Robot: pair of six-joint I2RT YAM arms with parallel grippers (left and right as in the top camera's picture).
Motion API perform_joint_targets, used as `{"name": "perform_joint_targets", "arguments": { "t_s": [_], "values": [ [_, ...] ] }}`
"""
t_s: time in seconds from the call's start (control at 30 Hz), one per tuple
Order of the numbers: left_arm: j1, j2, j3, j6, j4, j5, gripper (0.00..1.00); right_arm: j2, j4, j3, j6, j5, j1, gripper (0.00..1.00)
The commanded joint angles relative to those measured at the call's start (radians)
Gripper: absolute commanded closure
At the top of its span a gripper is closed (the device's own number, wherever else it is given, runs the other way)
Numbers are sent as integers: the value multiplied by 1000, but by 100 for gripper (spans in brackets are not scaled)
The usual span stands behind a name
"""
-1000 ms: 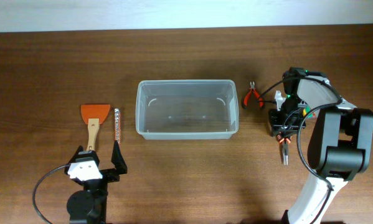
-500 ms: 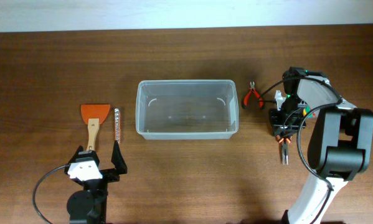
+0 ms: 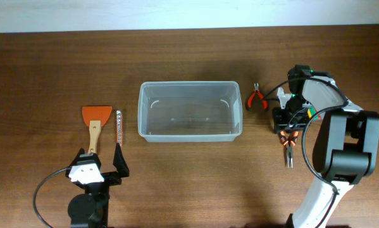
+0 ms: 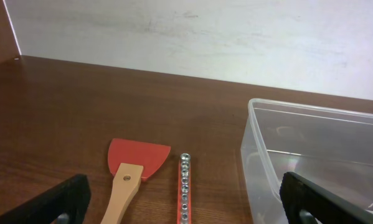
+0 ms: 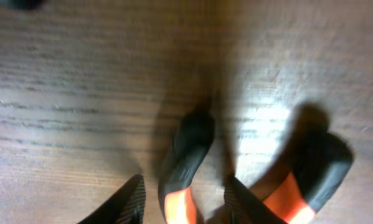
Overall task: Pack container
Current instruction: 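Close the right gripper on the orange-black pliers handles and lift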
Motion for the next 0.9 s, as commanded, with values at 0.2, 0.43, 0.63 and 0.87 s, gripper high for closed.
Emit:
{"name": "perform_joint_targets", "arguments": {
  "t_s": [0.2,0.43,0.63,0.87],
  "values": [
    [5,-7,-8,16,1,11,1,24,37,-3,-29,-18,5,67],
    [5,-7,-8,16,1,11,1,24,3,-6,-25,-18,5,67],
    [5,-7,-8,16,1,11,1,24,-13,-6,-25,-19,5,70],
    [5,-7,-8,16,1,11,1,24,-18,-6,-24,-22,5,83]
  ]
}}
